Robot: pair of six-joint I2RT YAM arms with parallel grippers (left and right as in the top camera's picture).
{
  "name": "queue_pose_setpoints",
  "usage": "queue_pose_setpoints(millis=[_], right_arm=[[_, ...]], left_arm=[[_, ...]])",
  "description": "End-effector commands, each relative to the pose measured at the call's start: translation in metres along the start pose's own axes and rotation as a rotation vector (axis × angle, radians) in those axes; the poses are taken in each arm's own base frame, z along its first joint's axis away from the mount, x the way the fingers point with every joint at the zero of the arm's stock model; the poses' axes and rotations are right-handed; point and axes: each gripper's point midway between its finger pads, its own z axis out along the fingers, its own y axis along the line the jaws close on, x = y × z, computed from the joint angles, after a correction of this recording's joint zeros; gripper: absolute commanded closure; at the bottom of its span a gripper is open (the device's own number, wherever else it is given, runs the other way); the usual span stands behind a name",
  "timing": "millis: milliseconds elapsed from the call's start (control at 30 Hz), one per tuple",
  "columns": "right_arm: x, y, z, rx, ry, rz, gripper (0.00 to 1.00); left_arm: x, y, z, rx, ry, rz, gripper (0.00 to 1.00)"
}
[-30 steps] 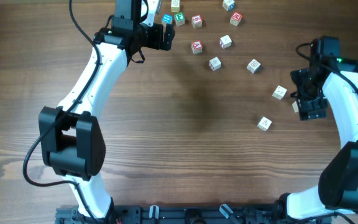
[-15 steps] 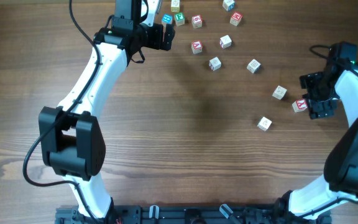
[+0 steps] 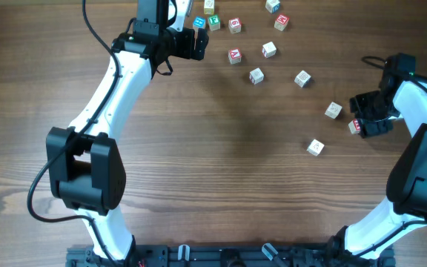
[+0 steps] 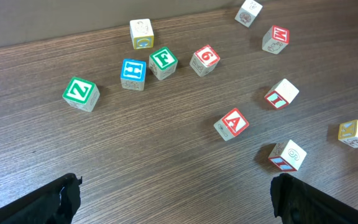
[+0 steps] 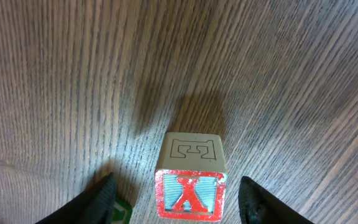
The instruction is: Form a circle
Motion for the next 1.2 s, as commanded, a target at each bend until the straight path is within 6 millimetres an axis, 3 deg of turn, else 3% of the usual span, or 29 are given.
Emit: queue_pose_setpoints(millis=[0,267,800,1167], right_arm=[[-0.002,-0.006,0.007,0.034,-0.012,-0.004,0.43],[-0.002,-0.006,0.007,0.033,-0.016,-0.004,0.56],[-0.003,-0.004,0.007,0.024,-0.020,-0.004,0.68],[-0.005,0.010,0.007,-0.040,-0.016,-0.005,0.68]], left_arm=[[0.006,0.003,0.004,-0.005,0.017,-0.008,0.00],[0.007,0.003,0.004,-0.006,0.021,-0.009,0.00],[0.008,0.003,0.004,-0.006,0.025,-0.010,0.00],[0.008,0.003,0.004,-0.006,0.025,-0.010,0.00]])
